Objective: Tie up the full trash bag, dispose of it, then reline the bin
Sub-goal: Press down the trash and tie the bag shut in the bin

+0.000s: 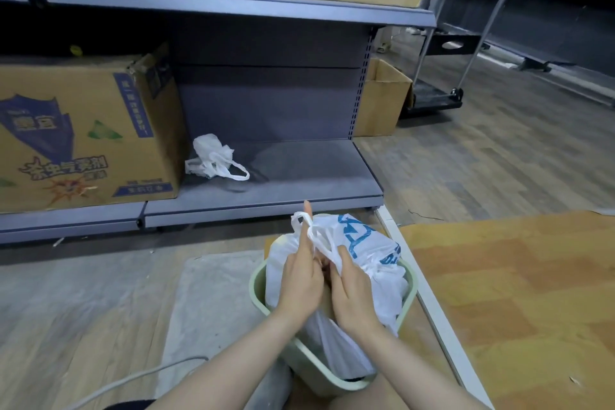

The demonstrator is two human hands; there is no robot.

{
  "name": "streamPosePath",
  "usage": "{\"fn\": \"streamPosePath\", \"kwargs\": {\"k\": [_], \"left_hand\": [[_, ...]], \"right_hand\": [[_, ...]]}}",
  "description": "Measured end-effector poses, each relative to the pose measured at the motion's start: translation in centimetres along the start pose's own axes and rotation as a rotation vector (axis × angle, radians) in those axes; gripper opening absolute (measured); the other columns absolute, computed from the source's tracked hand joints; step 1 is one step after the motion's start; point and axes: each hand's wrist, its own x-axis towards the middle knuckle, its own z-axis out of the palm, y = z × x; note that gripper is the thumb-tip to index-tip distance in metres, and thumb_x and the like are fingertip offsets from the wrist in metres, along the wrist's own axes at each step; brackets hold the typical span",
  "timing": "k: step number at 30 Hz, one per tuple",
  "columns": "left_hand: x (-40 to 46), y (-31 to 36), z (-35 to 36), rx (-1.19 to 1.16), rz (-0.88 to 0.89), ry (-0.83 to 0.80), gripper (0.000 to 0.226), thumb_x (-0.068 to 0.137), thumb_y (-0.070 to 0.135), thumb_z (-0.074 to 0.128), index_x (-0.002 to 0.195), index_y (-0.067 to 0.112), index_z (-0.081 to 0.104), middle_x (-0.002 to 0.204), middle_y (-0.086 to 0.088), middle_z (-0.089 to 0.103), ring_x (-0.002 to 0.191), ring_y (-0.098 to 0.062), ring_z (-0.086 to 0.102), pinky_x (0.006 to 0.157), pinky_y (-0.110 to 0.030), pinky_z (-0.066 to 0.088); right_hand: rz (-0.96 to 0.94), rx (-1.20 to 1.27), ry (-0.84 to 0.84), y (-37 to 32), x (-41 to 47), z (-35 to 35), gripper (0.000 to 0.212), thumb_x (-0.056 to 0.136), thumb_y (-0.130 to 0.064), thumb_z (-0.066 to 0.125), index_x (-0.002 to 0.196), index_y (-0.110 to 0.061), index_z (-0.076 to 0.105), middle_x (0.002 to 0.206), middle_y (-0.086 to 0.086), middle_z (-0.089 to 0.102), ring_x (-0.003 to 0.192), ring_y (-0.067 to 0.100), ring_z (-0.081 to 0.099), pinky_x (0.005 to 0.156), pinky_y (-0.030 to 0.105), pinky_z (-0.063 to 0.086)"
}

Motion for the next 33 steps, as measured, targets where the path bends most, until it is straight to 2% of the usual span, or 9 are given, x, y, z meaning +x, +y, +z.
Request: {"fn": "streamPosePath", "kwargs": {"k": [4,6,8,13,16,19,24,26,33], "left_hand": [[-0.5,0.3,-0.6,0.017,-0.030,0.034,0.071,0.098,0.002,0.033,0.145,0.043,-0.002,0.058,0.005,0.039,0.046,-0.001,0.041,0.050,-0.012,0.035],[-0.7,0.3,-0.9,-0.017,-0.080,0.070,0.063,0.096,0.050,0.037,0.147,0.048,0.001,0.067,0.002,0.048,0.055,0.002,0.047,0.058,-0.011,0.042],[-0.8,-0.7,-1.4,0.007,-0.105,0.065,0.090,0.053,0.090,0.029,0.136,0.067,0.003,0.102,-0.005,0.058,0.087,-0.019,0.060,0.074,-0.025,0.053],[-2.1,1.1,-2.1,0.136,-0.024,-0.034,0.093,0.042,0.088,0.031,0.131,0.070,0.015,0.125,0.006,0.043,0.096,-0.012,0.054,0.081,0.003,0.034],[-1.7,2.7,-3.2,0.351,0.116,0.007,0.044,0.094,0.056,0.029,0.130,0.036,0.047,0.086,-0.009,0.072,0.068,-0.022,0.058,0.066,-0.020,0.043],[-1.3,3.4,-4.4,0.407,0.243,0.089,0.042,0.085,0.034,0.023,0.112,0.012,0.047,0.051,-0.003,0.051,0.052,-0.036,0.050,0.051,-0.033,0.036],[-2.9,4.3,-4.0,0.179,0.299,-0.031,0.003,0.088,0.026,0.030,0.088,0.029,0.030,0.059,0.013,0.036,0.047,-0.008,0.038,0.049,-0.031,0.036],[-3.1,4.8,-3.7,0.156,0.283,-0.119,0.015,0.087,0.014,0.031,0.086,0.029,0.029,0.061,0.014,0.038,0.048,-0.006,0.042,0.052,-0.022,0.035],[-1.2,5.5,-4.8,0.238,0.213,-0.275,0.021,0.095,0.023,0.052,0.091,0.016,0.033,0.074,-0.003,0.045,0.067,-0.013,0.040,0.066,-0.033,0.039]], "right_hand": [[0.047,0.145,0.101,0.1,0.0,0.2,0.023,0.092,-0.025,0.030,0.102,-0.035,0.048,0.112,-0.008,0.041,0.098,-0.003,0.048,0.086,0.020,0.044],[0.018,0.101,0.105,-0.1,-0.4,0.8,0.036,0.092,-0.032,0.028,0.120,-0.045,0.045,0.131,-0.008,0.040,0.116,-0.002,0.040,0.099,0.018,0.038],[-0.084,-0.035,0.068,0.0,-1.2,1.7,0.041,0.089,-0.038,0.022,0.117,-0.041,0.053,0.124,-0.011,0.049,0.121,-0.005,0.032,0.103,0.019,0.033],[-0.214,-0.025,0.259,0.3,-1.6,2.1,0.028,0.087,-0.017,0.029,0.094,-0.029,0.053,0.098,-0.009,0.052,0.099,0.007,0.046,0.094,0.026,0.035],[-0.257,-0.088,0.159,-0.1,-1.6,2.1,0.015,0.083,-0.013,0.036,0.078,-0.024,0.045,0.073,-0.007,0.046,0.070,0.010,0.039,0.066,0.021,0.030],[-0.313,-0.287,0.044,-0.2,-1.0,2.0,0.011,0.076,-0.017,0.039,0.069,-0.015,0.047,0.065,0.001,0.051,0.064,0.018,0.046,0.057,0.025,0.033],[-0.246,-0.580,-0.060,-0.4,-0.8,2.0,0.006,0.066,-0.021,0.061,0.070,-0.022,0.057,0.064,-0.007,0.054,0.058,0.014,0.056,0.052,0.025,0.045],[-0.182,-0.580,-0.086,-1.2,-0.7,2.4,0.023,0.052,-0.019,0.075,0.066,-0.024,0.058,0.057,-0.009,0.055,0.051,0.010,0.057,0.047,0.022,0.047],[-0.058,-0.230,-0.166,-2.0,0.2,1.9,0.023,0.083,-0.011,0.034,0.093,-0.017,0.054,0.086,0.000,0.056,0.086,0.024,0.054,0.074,0.041,0.047]]}}
